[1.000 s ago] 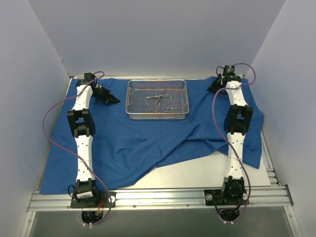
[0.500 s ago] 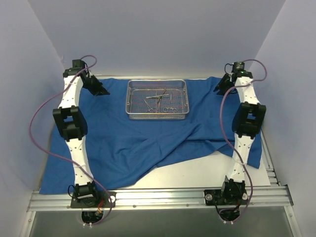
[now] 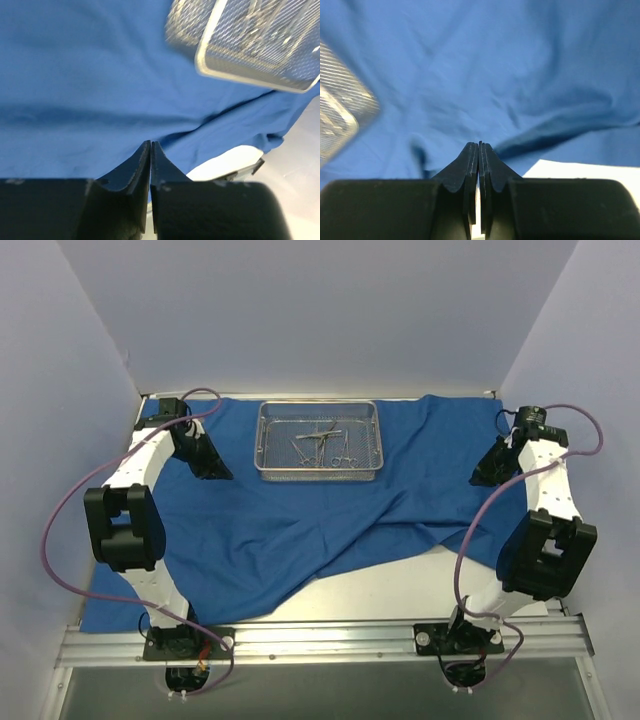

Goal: Open and lay out the surgical kit
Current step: Smooth out the surgical kit at the center of the board.

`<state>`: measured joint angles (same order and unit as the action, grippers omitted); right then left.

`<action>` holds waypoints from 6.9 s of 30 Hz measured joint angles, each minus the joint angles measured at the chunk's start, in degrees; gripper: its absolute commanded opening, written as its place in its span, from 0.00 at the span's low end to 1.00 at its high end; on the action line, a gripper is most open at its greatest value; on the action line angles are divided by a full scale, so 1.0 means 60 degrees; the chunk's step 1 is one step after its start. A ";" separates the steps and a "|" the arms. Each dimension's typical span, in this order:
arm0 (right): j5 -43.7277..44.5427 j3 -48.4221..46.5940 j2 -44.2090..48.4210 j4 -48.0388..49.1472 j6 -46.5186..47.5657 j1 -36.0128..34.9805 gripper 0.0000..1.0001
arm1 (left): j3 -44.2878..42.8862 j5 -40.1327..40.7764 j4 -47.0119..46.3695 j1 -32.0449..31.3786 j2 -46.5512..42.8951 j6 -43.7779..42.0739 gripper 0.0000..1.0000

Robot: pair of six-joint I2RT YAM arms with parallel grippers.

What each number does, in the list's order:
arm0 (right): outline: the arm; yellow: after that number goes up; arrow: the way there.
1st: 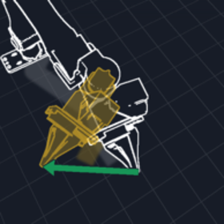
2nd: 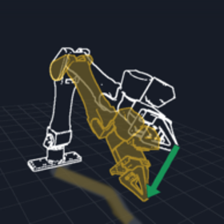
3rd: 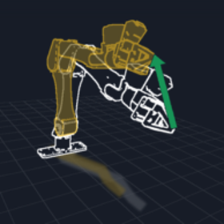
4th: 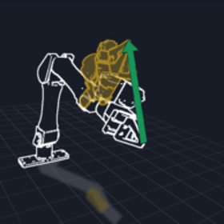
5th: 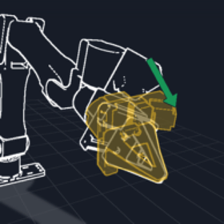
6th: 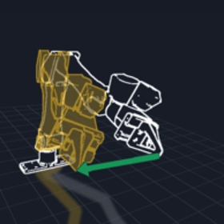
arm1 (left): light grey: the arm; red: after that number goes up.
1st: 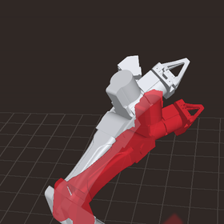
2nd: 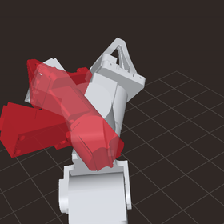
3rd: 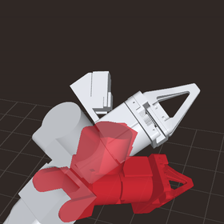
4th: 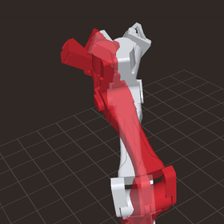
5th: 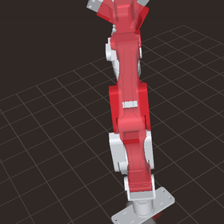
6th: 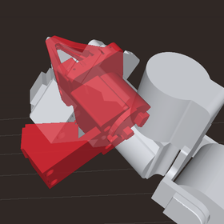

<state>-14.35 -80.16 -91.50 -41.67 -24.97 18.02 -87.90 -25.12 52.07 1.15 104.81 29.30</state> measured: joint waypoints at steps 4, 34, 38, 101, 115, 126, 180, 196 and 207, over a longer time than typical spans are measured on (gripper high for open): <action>-0.0011 0.1155 -0.0087 0.0153 0.0080 0.0044 0.00 | 0.0532 -0.0211 -0.0029 0.0055 -0.0004 -0.0182 0.22; 0.3144 0.3985 -0.1526 -0.1366 -0.1406 0.0248 0.00 | 0.0539 -0.0809 -0.0506 0.0055 -0.0648 -0.0244 0.23; 0.3621 0.3552 -0.1388 -0.2441 -0.1231 0.0488 0.00 | 0.0539 -0.0809 -0.0503 0.0055 -0.0696 -0.0248 0.23; 0.2124 0.5657 0.0357 0.1774 -0.6087 -0.9628 0.00 | 0.1293 -0.0936 -0.0430 0.0433 -0.2969 -0.0295 0.24; 0.2004 0.6535 0.3705 -0.1483 -0.7224 -0.9296 0.08 | 0.1807 -0.1078 -0.0251 0.0452 -0.3650 -0.0470 0.24; 0.3818 0.2539 -0.0401 -0.0718 -0.3337 -0.4003 0.00 | 0.1807 -0.1005 -0.0171 0.0455 -0.3577 -0.0619 0.24; 0.2605 -0.9515 -0.9752 0.1060 0.0783 -0.3585 0.00 | -0.3934 0.2171 -0.0331 0.1286 0.4849 0.0197 0.25; 0.0608 -0.6951 -0.8542 0.2608 -0.0546 -0.1858 0.00 | -0.8837 0.0892 0.3024 0.2335 0.7799 -0.0040 0.24; 0.1235 -0.5428 -0.7646 0.2841 -0.0546 -0.0874 0.00 | -0.9038 0.0025 0.3308 0.3271 0.8054 -0.0073 0.24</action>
<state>-6.94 -112.73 -137.38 -24.62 -28.25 12.78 -142.12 -24.97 71.92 20.78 153.14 28.86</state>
